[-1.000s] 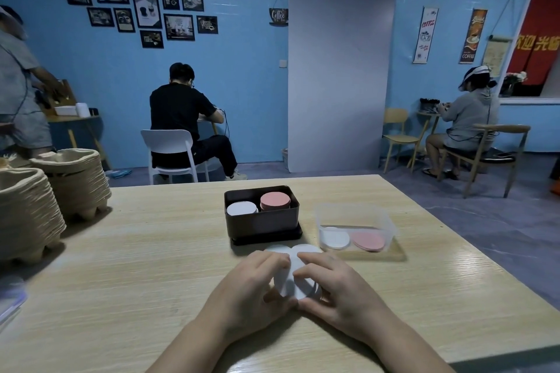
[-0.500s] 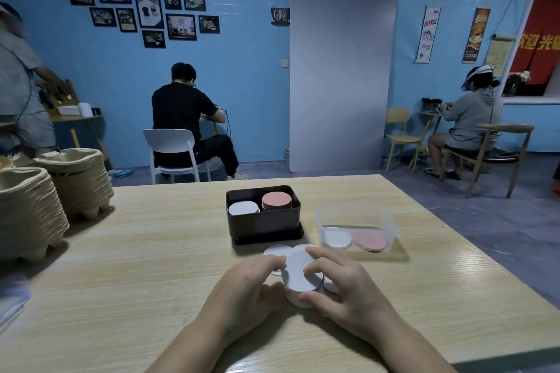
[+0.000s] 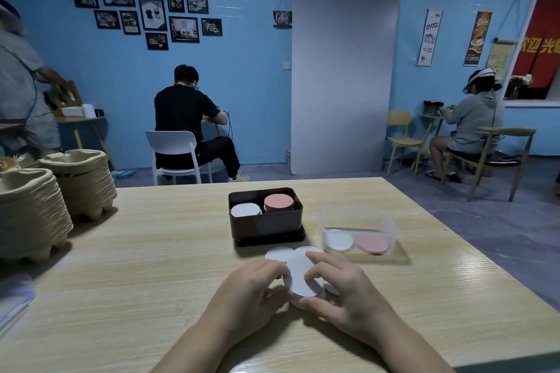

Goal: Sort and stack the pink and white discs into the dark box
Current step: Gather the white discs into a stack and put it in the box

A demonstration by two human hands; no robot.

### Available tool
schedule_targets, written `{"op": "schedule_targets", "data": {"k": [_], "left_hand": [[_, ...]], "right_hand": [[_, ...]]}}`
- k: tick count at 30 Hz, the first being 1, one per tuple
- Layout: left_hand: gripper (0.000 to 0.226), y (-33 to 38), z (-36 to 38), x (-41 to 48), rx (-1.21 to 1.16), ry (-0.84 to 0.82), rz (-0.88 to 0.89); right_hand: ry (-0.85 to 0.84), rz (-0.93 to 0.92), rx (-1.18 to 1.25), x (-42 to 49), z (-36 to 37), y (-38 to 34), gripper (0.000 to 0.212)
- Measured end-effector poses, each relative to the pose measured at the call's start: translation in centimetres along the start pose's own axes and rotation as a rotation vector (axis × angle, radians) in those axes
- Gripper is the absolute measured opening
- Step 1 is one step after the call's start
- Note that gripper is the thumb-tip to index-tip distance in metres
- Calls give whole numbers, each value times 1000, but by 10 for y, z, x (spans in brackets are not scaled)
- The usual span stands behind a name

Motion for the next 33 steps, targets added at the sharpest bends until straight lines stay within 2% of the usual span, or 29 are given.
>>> {"op": "schedule_targets", "data": {"k": [8,19,27,33], "left_hand": [[17,1,0,-2,-18,10,18],[15,4,-4,-2,-24,-9,11],[14,-2,-9,2,-41,-29,-8],[20,-26,-57,9,19,66,-36]], "right_hand": [[19,23,-29,0,0,-2,42],[-9,46,-20,2,3,3,39],[-124,63,0,19,-3,5,33],[-116,-4,31,72,-25,-15,26]]}}
Point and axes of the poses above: each hand's wrist, its own x-axis towards the middle knuckle, its own z-axis out of the palm, y = z × x, the point moved 8 cm from there along x, towards the middle knuckle, and after that the axes turned 12 degrees about -y, right-handed, at the moved point
